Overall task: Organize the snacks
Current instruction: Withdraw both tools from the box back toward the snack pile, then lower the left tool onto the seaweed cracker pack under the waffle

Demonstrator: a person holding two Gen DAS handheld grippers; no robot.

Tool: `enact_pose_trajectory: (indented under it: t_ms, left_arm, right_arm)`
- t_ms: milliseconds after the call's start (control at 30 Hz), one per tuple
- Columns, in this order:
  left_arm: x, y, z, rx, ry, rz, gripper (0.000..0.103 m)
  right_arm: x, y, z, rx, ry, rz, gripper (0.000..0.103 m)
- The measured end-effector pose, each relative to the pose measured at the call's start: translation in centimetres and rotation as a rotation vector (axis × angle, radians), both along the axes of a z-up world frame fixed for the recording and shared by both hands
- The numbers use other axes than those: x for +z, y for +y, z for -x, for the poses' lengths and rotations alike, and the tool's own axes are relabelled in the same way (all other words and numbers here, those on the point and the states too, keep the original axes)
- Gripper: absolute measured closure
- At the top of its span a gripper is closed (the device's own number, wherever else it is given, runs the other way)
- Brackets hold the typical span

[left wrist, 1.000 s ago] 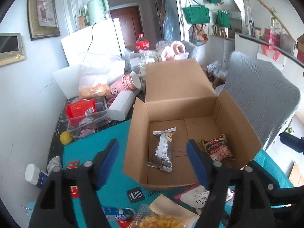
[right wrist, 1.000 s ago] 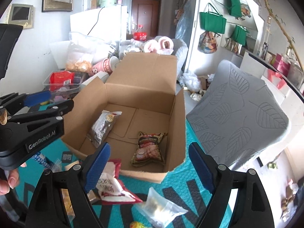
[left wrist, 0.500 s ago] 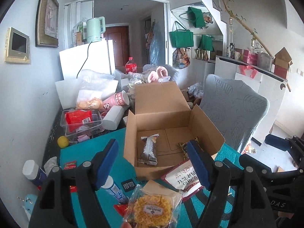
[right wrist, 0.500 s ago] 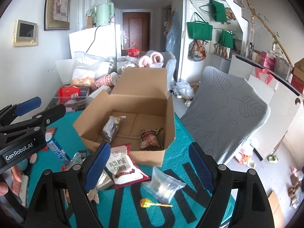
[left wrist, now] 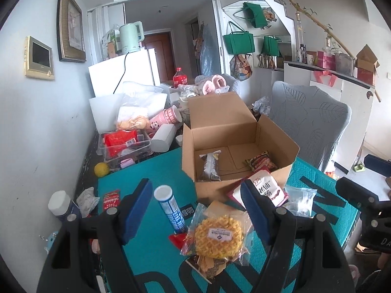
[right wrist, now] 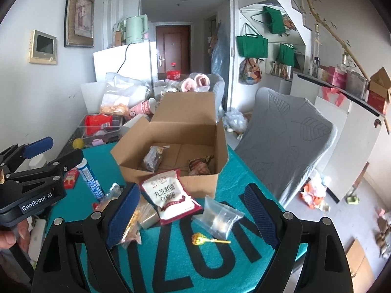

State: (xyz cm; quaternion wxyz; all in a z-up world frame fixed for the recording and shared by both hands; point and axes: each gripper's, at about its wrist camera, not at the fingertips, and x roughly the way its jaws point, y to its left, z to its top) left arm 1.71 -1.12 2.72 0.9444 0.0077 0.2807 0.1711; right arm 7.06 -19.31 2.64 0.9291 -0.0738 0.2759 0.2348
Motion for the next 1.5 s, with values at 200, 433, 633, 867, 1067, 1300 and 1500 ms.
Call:
enact_pose_trajectory:
  t_ms: [200, 433, 633, 867, 1067, 1300, 1500]
  left_arm:
    - [-2.3, 0.5, 2.8, -0.042, 0.012, 0.107, 0.028]
    - [-4.9, 1.2, 5.5, -0.049, 0.013, 0.161, 0.028]
    - [-7.7, 1.7, 6.3, -0.032, 0.060, 0.177, 0.028]
    - [-11.3, 2.3, 6.7, -0.009, 0.112, 0.231, 0.028]
    - [-13.7, 3.0, 6.4, 0.000, 0.151, 0.289, 0.028]
    - [-14.8, 2.8, 4.5, -0.044, 0.179, 0.262, 0.028]
    - [-15.6, 3.1, 1.9, -0.075, 0.217, 0.187, 0.028]
  right_arm:
    - [-1.2, -0.6, 1.9, -0.003, 0.008, -0.015, 0.015]
    - [-3.9, -1.2, 3.5, 0.009, 0.060, -0.042, 0.015]
    - [-7.0, -1.0, 3.9, 0.025, 0.104, -0.002, 0.015]
    - [-10.3, -0.8, 4.2, 0.065, 0.151, 0.016, 0.015]
    - [-12.8, -0.1, 3.7, 0.105, 0.215, 0.022, 0.015]
    - [-15.1, -0.1, 2.2, 0.107, 0.272, 0.025, 0.015]
    - [-16.1, -0.5, 1.4, 0.113, 0.274, 0.057, 0.015]
